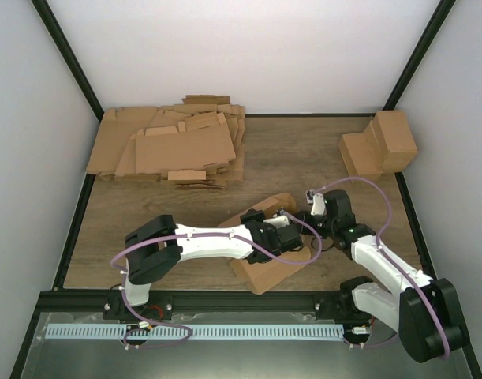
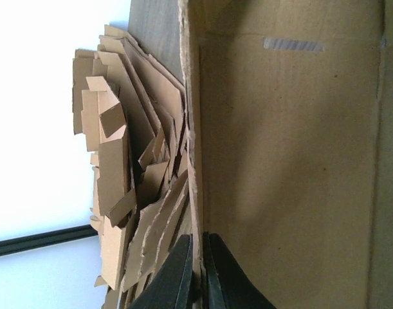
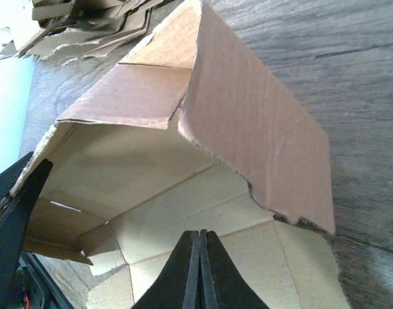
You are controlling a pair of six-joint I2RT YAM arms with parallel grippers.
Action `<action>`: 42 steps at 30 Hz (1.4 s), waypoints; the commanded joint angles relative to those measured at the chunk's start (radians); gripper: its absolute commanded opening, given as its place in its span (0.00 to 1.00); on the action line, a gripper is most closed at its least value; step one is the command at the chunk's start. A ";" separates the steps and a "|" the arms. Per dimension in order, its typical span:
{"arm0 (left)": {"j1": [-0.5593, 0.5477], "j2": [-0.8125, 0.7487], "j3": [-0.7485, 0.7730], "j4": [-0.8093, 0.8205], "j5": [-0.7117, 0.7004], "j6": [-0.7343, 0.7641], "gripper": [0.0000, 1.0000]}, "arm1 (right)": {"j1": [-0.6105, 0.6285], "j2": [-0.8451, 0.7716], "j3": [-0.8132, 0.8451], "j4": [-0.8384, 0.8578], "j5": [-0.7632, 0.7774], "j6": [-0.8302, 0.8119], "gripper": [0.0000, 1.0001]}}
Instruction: Fold the paper box
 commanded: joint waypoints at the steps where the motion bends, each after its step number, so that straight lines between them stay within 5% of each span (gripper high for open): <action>1: -0.012 0.019 -0.025 0.019 -0.022 -0.030 0.05 | 0.019 -0.017 -0.035 0.050 -0.037 0.052 0.01; 11: -0.047 0.055 -0.037 0.010 -0.103 -0.077 0.08 | 0.029 -0.012 -0.107 0.128 -0.068 0.042 0.02; 24: -0.053 0.035 -0.049 0.002 -0.167 -0.061 0.09 | 0.027 -0.112 -0.046 -0.024 0.201 -0.005 0.40; 35: -0.016 0.009 -0.044 0.028 -0.191 -0.020 0.12 | 0.029 -0.119 -0.132 0.051 -0.037 0.104 0.42; 42: 0.036 -0.012 -0.042 0.075 -0.202 0.049 0.12 | 0.029 -0.140 -0.166 0.072 -0.061 0.128 0.45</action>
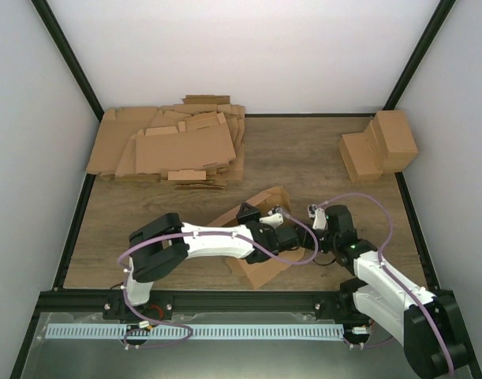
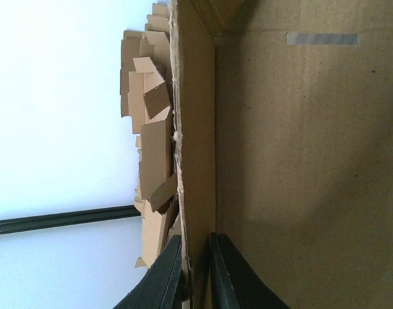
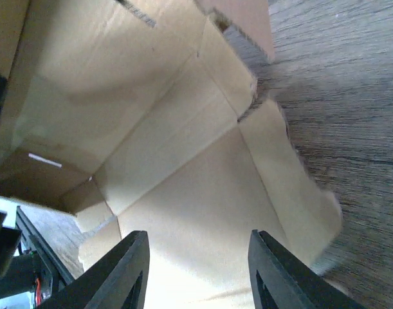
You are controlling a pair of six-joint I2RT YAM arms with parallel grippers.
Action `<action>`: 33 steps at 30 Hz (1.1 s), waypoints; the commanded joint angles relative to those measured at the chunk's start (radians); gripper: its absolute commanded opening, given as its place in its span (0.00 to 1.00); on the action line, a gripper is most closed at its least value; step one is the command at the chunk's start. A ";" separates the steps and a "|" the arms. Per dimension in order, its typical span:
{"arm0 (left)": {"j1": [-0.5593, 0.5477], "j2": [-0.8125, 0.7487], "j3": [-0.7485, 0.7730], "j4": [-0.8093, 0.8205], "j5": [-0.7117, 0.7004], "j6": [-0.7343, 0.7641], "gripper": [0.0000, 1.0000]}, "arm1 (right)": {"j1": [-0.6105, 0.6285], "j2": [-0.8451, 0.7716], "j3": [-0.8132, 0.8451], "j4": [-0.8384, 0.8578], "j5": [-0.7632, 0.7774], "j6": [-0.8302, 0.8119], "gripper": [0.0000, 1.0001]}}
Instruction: Fold the paper box
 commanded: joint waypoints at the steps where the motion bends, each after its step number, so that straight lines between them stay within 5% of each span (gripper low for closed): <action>1: 0.031 -0.051 0.002 0.051 -0.026 0.061 0.12 | 0.005 -0.007 -0.010 0.053 -0.051 0.032 0.46; 17: 0.040 0.002 0.047 -0.008 -0.010 -0.017 0.11 | 0.006 0.341 -0.076 0.443 -0.148 0.096 0.41; 33: 0.013 0.032 0.053 -0.051 -0.023 -0.081 0.11 | 0.006 0.574 -0.097 0.607 -0.123 0.082 0.34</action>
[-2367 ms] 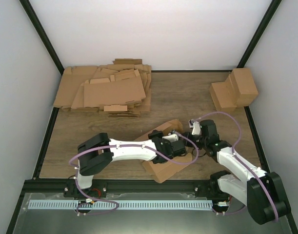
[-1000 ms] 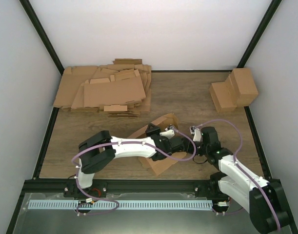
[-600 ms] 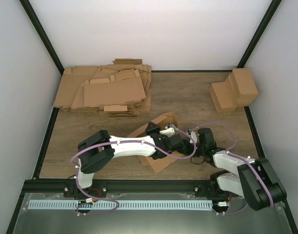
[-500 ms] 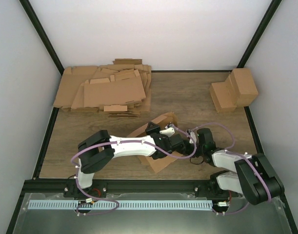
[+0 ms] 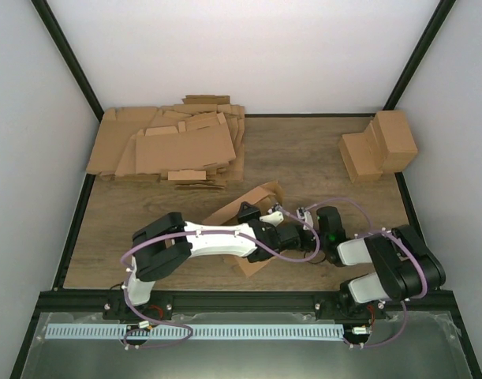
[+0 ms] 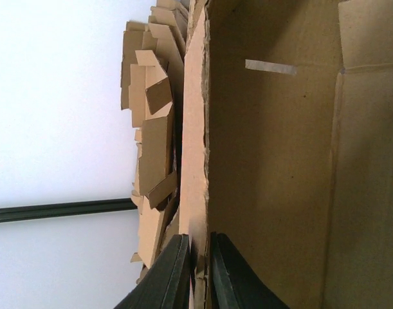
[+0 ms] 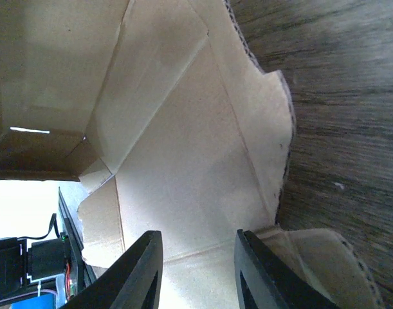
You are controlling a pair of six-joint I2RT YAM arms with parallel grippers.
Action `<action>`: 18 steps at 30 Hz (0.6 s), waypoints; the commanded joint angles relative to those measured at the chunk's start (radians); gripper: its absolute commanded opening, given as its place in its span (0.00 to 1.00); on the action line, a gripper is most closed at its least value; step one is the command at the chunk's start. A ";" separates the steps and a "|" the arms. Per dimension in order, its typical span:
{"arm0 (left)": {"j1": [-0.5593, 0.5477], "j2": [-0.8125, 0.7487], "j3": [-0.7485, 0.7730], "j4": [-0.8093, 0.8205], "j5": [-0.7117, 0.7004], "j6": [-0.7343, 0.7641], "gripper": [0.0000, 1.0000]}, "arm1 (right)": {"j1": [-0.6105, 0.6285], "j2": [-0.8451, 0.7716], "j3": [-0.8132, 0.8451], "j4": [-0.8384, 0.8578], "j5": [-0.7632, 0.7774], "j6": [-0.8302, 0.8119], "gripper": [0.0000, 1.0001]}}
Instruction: Fold the paper box
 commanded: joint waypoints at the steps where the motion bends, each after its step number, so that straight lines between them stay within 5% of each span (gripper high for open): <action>1: -0.007 0.007 0.014 -0.012 -0.013 -0.025 0.11 | 0.005 0.065 -0.011 -0.004 0.056 -0.012 0.34; 18: 0.057 -0.029 -0.098 0.153 0.017 0.072 0.11 | 0.006 0.206 0.099 0.018 0.083 -0.050 0.31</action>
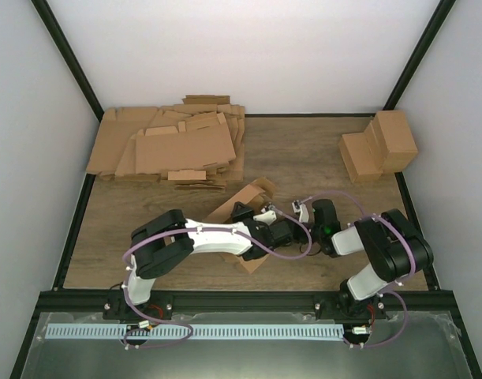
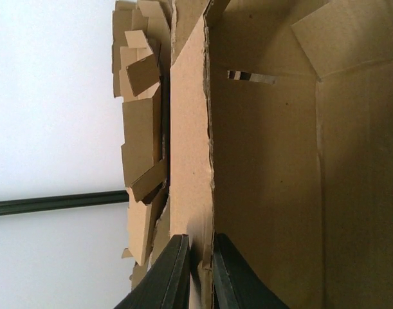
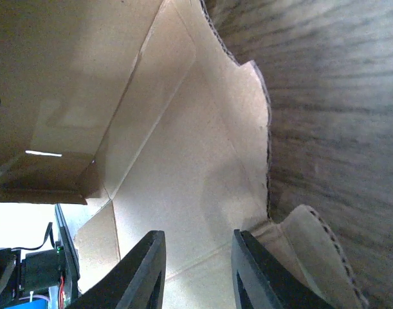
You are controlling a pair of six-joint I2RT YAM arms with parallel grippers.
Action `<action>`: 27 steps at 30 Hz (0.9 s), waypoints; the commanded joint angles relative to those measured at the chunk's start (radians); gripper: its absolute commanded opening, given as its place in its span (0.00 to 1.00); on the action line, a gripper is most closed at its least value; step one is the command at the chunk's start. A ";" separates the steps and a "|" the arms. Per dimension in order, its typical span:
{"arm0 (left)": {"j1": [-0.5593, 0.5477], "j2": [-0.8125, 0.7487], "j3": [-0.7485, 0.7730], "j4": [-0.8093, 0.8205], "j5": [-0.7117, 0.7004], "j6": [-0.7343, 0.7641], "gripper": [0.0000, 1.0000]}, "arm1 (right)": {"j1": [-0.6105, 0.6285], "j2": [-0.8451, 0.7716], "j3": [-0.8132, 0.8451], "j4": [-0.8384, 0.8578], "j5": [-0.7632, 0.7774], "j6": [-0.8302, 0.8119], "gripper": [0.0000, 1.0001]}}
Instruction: Fold the paper box
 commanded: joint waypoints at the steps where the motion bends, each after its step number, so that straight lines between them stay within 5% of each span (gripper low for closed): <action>1: 0.033 -0.035 -0.013 0.076 0.019 0.057 0.11 | 0.006 0.072 0.022 -0.058 0.086 -0.023 0.31; 16: 0.166 -0.056 0.021 0.273 0.092 0.260 0.08 | 0.017 0.179 0.130 0.040 0.110 0.036 0.30; 27: 0.166 -0.072 -0.011 0.314 0.091 0.268 0.08 | 0.018 0.016 0.127 -0.039 0.174 -0.084 0.38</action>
